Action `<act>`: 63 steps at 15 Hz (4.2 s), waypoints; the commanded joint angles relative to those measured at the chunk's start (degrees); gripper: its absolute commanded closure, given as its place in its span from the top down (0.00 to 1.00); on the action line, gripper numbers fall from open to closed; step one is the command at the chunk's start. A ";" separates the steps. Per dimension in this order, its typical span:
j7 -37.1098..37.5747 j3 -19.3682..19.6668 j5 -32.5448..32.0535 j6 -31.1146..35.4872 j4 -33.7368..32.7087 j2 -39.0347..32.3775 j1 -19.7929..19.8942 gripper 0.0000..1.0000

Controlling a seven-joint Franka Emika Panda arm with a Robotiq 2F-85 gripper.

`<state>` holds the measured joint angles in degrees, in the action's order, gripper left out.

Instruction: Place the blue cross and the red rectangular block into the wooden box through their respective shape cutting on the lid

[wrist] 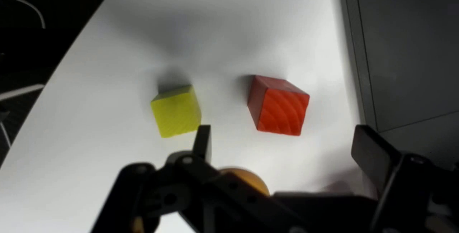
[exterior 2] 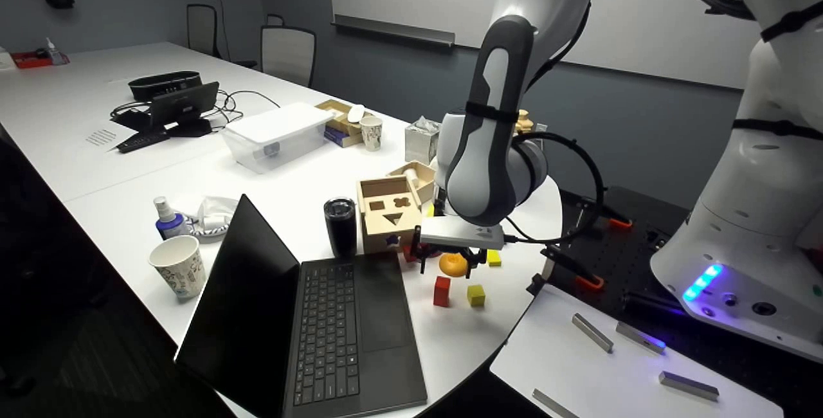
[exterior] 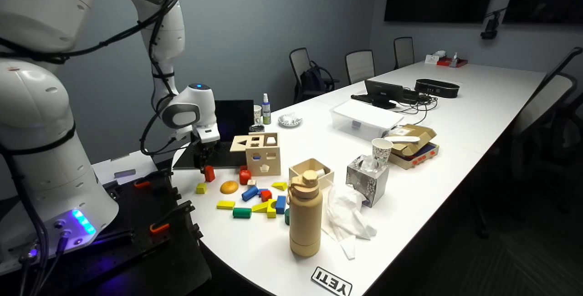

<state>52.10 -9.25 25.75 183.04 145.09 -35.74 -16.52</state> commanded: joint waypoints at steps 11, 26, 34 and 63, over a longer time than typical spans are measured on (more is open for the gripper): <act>-0.97 -3.46 -0.16 -1.08 -5.06 -4.96 4.10 1.00; 0.39 -1.33 -0.08 -7.67 -3.06 1.00 -0.79 0.08; 14.19 14.43 -20.39 -29.57 -4.20 17.24 -15.42 0.08; -7.79 8.77 -25.58 -29.87 -28.02 3.89 0.84 0.08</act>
<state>46.57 -0.08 -1.76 153.99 118.41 -31.30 -16.11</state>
